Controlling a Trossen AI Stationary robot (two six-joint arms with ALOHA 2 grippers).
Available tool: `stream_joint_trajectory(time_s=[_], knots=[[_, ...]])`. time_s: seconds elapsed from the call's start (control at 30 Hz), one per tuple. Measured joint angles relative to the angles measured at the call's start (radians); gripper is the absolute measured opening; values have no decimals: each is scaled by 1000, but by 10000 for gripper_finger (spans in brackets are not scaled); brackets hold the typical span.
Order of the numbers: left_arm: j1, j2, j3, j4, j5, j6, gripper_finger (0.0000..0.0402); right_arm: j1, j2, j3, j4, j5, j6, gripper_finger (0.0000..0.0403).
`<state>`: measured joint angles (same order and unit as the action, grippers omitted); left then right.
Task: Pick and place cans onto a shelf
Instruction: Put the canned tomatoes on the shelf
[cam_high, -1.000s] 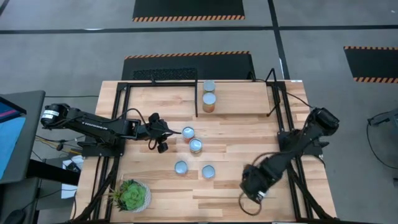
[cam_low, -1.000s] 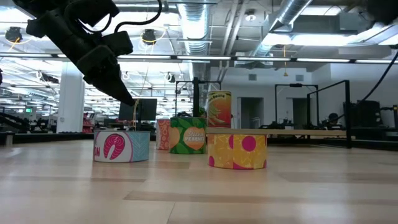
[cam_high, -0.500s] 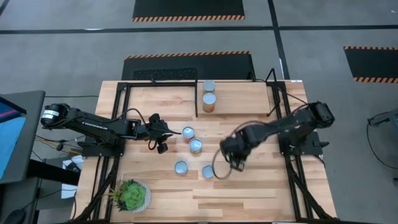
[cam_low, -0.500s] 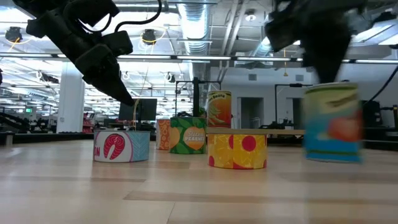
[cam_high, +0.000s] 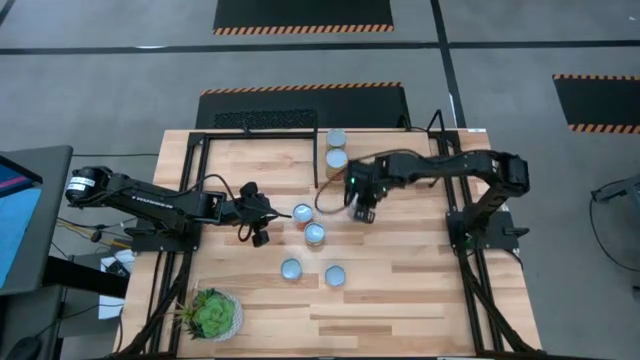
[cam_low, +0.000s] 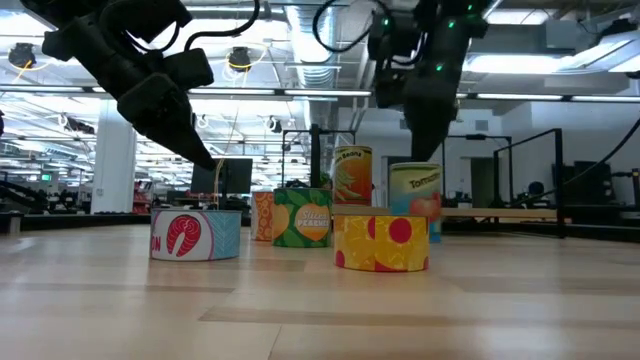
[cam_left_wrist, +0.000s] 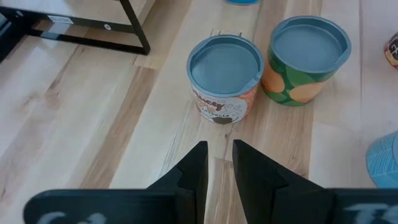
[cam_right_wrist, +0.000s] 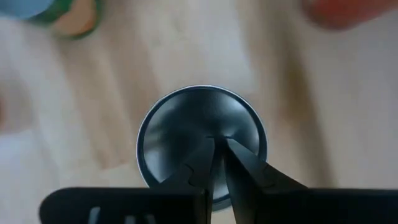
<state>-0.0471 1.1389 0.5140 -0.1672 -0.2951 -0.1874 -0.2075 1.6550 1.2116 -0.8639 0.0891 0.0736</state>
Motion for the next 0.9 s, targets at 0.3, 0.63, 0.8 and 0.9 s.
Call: stream_joint_trajectory(time_s=[0.3, 0.63, 0.8, 0.9], knots=[[0, 0, 0, 0, 0, 0, 65, -81, 4, 23, 4, -9, -51, 64], [0, 0, 0, 0, -2, -40, 65, 29, 3, 181, -77, -8, -83, 64], [0, 0, 0, 0, -3, -77, 65, 43, 3, 184, -169, 89, -208, 64], [0, 0, 0, 0, -4, -78, 65, 9, 0, 150, -178, 93, -297, 64]])
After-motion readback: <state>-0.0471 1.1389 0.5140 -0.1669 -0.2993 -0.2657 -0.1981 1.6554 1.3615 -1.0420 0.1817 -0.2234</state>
